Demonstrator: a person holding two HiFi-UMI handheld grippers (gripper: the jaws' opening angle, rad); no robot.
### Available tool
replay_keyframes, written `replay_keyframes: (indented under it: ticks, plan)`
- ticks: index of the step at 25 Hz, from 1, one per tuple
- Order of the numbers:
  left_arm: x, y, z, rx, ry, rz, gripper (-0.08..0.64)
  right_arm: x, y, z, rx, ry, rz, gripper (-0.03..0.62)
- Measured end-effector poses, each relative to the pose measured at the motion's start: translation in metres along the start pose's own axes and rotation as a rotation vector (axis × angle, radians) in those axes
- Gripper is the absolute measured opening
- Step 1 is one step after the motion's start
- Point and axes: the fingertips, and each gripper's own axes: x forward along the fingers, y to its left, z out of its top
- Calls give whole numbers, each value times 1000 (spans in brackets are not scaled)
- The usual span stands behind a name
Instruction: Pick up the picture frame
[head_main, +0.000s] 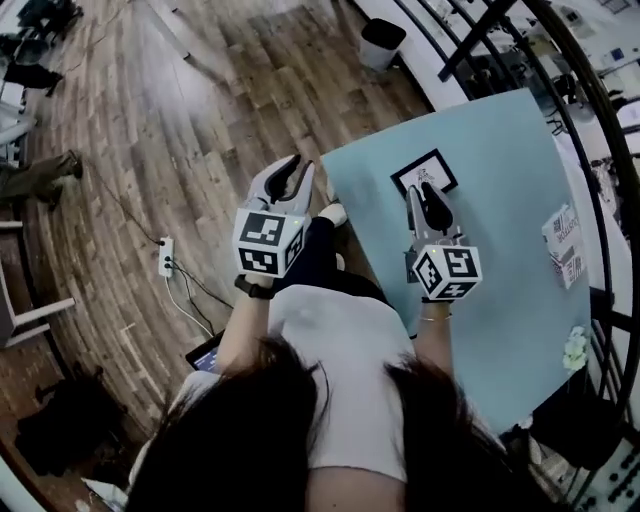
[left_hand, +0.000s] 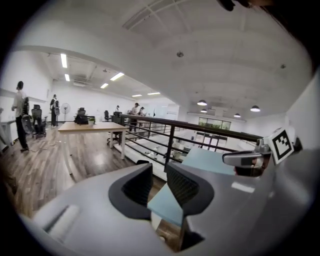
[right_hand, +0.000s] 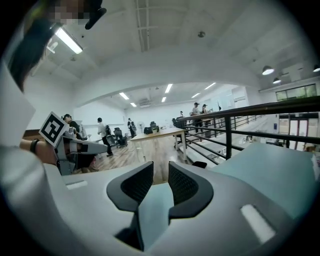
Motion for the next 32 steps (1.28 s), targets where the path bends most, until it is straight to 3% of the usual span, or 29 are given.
replay_keyframes:
  ticks: [5,10,16,26,32]
  plan:
    - [90,-42,32,80,24,-245,86,-12,-59,10,60,-31,-227,71]
    - [158,-85,56,149,54,-432,86,-18,-110,17,114,-52,-391,71]
    - [213,-130,70,226,94,-645,86,-34,-140,20,179,-91,-590,71]
    - [247,-182,56,315,177,-909,86,-59,-152,-1,287,-120,-830,71]
    - [255,-194,35,316,260,-994,86,-59,-149,-13,330,-115,-890,71]
